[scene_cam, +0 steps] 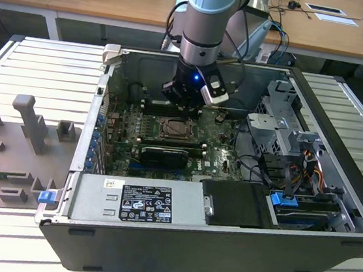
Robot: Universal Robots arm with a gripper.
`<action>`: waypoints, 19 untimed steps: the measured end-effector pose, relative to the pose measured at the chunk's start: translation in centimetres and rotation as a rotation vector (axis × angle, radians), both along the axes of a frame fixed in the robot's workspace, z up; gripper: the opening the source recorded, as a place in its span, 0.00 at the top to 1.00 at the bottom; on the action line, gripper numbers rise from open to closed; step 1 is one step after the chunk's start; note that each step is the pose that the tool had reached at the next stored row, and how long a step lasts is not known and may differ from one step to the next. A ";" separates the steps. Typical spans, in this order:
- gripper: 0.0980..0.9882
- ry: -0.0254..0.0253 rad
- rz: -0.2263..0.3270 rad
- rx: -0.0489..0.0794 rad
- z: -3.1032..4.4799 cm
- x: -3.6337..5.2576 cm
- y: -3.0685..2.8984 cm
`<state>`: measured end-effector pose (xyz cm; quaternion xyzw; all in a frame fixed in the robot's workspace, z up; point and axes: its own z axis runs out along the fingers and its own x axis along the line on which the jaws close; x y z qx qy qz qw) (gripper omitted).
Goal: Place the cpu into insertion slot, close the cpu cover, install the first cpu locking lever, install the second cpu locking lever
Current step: 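Install the first cpu locking lever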
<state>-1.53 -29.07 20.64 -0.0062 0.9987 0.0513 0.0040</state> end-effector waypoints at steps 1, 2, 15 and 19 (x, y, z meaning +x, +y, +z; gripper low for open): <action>0.99 -0.0002 -0.001 0.000 0.00 0.01 0.01; 0.99 -0.0002 -0.001 0.000 0.00 0.02 0.01; 0.99 -0.0002 -0.009 -0.032 0.17 0.09 0.01; 0.99 -0.0002 -0.009 -0.031 1.35 0.07 0.00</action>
